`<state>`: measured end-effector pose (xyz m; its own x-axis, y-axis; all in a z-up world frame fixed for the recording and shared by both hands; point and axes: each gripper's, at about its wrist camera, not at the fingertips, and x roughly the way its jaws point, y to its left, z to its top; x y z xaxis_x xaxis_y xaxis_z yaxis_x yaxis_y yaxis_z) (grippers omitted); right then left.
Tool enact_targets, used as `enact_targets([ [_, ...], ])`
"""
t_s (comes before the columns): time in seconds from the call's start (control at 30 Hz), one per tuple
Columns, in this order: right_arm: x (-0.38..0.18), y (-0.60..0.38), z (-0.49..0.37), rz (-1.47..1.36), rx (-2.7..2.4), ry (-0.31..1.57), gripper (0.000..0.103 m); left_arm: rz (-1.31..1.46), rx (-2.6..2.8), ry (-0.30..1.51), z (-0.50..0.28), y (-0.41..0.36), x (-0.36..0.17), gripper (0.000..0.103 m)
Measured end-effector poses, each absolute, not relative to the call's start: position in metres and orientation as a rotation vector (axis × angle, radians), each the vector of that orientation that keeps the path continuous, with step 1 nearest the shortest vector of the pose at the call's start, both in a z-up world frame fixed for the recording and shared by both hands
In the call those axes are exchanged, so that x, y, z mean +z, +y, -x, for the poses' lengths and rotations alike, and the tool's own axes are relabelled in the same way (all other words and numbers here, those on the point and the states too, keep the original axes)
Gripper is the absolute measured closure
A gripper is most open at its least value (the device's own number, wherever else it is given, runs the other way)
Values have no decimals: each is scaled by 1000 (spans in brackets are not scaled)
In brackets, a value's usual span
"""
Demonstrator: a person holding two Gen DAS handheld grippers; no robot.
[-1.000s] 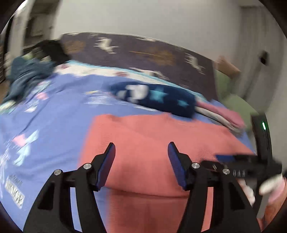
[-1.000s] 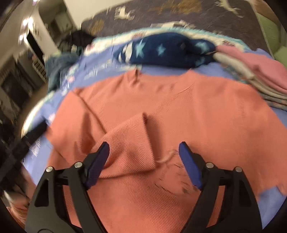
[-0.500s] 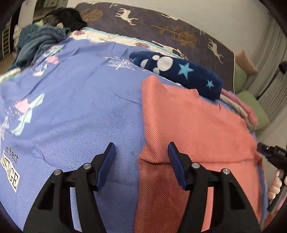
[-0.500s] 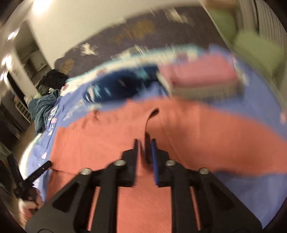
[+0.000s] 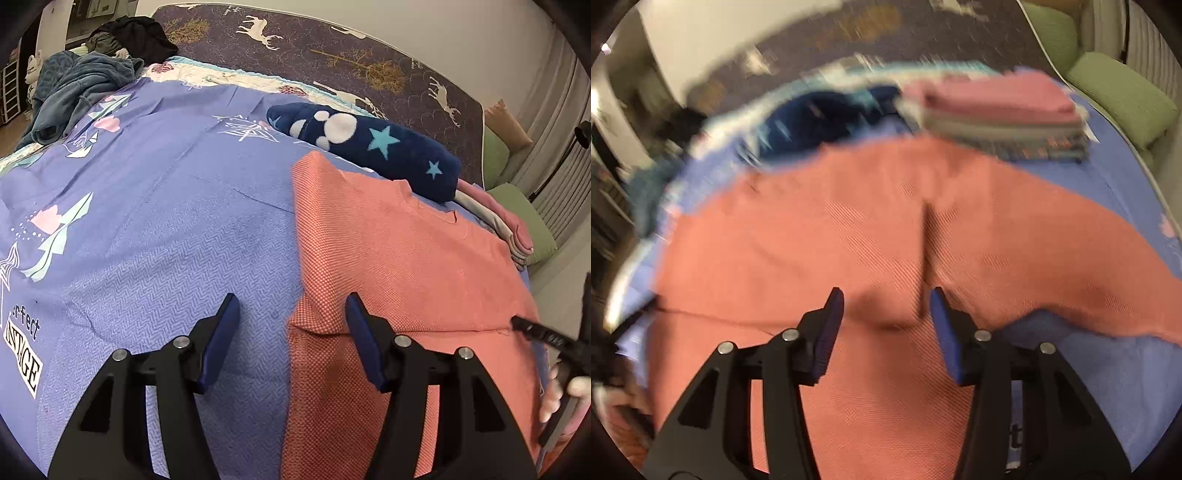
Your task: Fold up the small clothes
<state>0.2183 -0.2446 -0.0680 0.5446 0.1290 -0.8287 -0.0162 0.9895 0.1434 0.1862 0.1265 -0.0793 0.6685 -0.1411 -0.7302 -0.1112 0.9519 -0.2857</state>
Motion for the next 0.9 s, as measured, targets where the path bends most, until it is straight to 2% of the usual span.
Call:
enact_targets([
  [0.03,-69,-246,-217,-132,91,978,56,324,-17,842,-187,128,-79,47],
  [0.07,-67,-247,-215,-142,100,966,74,329,-20,839,-187,129,-79,61],
  [0.1,-63,-250,-212,-168,122,944,90,342,-47,839,-188,132,-80,85],
  [0.13,-56,-254,-208,-205,151,916,93,375,-100,844,-190,134,-81,90],
  [0.23,-28,-261,-192,-232,173,804,93,381,-107,842,-190,136,-81,92],
  [0.3,-31,-256,-194,-147,113,862,90,369,-93,842,-189,134,-80,92],
  [0.37,-48,-252,-201,-42,30,955,80,369,-82,841,-189,134,-80,89],
  [0.47,-59,-258,-197,-50,-13,959,80,366,-57,822,-186,135,-75,88],
  [0.7,-18,-227,-200,-79,158,783,80,348,-251,615,-168,118,-43,89],
  [0.77,-26,-218,-219,-94,181,824,75,299,-261,654,-173,106,-50,89],
  [0.83,-59,-217,-247,-46,58,980,76,306,-227,808,-191,103,-76,89],
  [0.9,-66,-216,-251,-43,31,967,77,422,-235,873,-201,117,-91,92],
])
